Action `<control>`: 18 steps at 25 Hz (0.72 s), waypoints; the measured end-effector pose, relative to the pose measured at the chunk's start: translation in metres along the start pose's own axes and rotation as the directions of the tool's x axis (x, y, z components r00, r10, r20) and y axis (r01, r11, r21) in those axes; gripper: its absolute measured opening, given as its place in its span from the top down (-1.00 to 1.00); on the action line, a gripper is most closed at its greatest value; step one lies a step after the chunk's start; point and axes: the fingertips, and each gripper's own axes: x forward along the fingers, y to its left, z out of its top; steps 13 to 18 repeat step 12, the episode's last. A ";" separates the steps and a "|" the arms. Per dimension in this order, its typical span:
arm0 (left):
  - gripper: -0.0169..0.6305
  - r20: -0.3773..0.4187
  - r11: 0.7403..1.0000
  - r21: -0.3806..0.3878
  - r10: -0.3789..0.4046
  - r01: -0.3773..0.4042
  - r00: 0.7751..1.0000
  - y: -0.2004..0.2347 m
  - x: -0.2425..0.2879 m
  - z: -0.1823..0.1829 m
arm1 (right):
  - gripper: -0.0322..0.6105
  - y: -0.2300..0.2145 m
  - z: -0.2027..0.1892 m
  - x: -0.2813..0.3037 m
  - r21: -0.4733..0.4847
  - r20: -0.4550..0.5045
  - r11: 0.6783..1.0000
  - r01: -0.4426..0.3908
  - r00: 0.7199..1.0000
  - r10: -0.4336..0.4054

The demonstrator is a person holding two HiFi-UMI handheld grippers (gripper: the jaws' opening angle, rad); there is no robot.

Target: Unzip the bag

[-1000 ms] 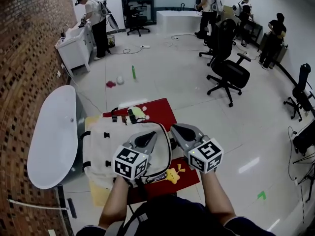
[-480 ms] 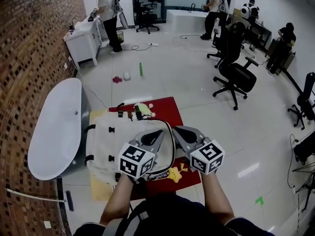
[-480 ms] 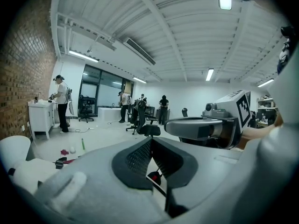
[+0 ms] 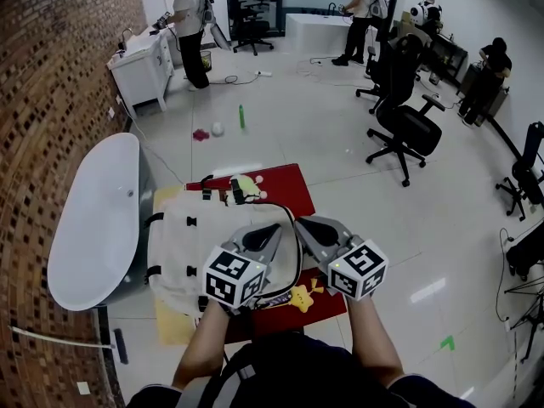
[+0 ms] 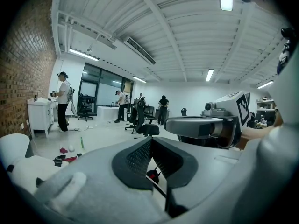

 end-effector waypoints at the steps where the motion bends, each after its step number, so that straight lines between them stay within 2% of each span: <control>1: 0.93 0.000 1.000 -0.001 0.000 0.000 1.000 0.000 -0.001 0.000 | 0.88 0.001 0.000 0.000 0.000 0.000 1.000 0.000 1.000 0.000; 18: 0.93 0.005 1.000 -0.013 -0.018 0.018 1.000 -0.001 -0.004 -0.002 | 0.88 0.005 -0.001 0.001 0.011 0.000 1.000 0.005 1.000 -0.005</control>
